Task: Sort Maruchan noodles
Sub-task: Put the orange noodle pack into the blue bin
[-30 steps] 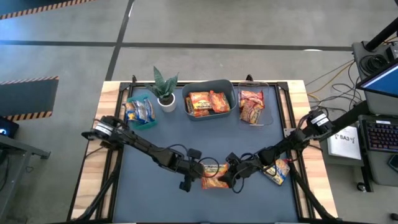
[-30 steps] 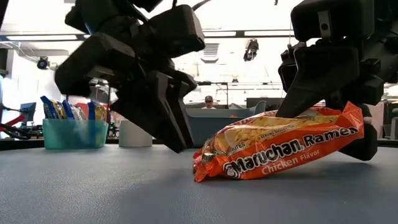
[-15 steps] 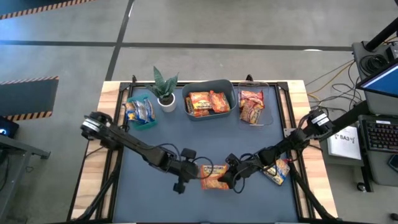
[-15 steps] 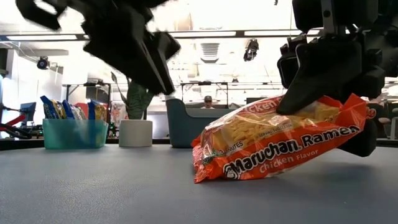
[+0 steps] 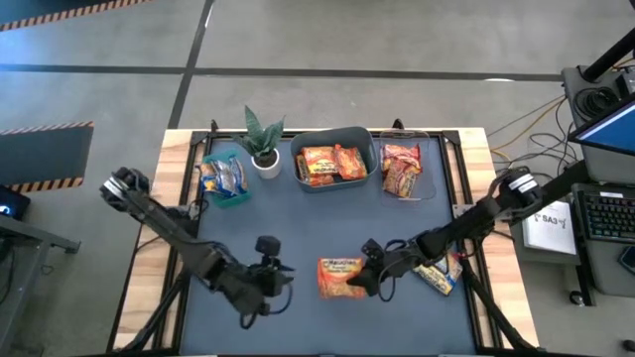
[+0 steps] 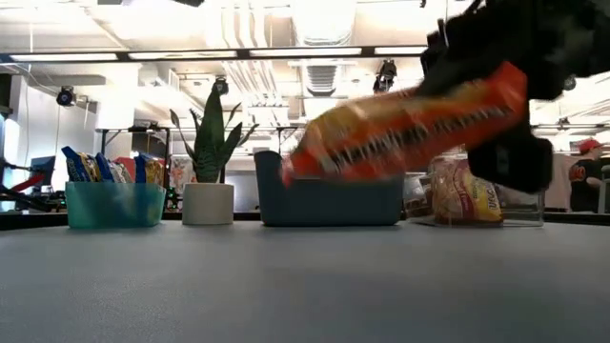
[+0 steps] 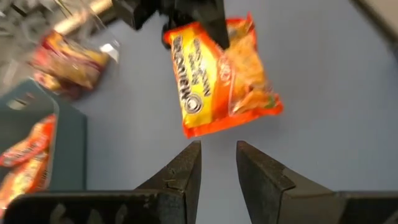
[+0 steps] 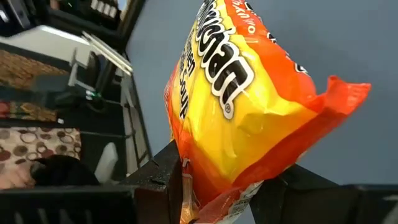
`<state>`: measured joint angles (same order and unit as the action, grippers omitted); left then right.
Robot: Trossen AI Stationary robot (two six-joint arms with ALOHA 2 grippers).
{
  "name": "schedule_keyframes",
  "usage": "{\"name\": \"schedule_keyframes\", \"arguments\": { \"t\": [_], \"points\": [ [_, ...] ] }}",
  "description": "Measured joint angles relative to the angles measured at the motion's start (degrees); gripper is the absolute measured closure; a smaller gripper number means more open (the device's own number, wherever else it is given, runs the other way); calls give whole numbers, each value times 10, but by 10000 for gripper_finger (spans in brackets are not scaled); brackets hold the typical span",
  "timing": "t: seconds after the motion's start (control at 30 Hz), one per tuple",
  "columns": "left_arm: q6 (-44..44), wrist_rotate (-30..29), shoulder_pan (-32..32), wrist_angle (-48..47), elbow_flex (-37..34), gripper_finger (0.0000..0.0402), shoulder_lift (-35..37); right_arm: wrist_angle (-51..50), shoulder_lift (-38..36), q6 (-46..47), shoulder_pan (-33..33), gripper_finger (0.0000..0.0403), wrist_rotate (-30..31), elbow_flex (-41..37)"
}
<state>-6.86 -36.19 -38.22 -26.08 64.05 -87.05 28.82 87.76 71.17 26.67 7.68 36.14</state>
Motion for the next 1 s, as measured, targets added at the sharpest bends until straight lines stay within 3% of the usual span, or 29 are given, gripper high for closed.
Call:
{"name": "schedule_keyframes", "arguments": {
  "t": [0.37, 0.67, 0.87, 1.0],
  "points": [
    [-2, -74, -44, -11, -5, 318, 18, -15, -93, -30, -56, 280, 14, 4],
    [0, -75, -44, -10, -13, 318, 18, -286, -184, -99, -154, 280, 9, 88],
    [31, -143, -43, -15, -31, 318, 32, -463, -194, -188, -237, 280, 6, 183],
    [44, -145, -32, -9, -52, 318, 65, -529, -186, -244, -298, 280, -14, 247]
  ]
}}
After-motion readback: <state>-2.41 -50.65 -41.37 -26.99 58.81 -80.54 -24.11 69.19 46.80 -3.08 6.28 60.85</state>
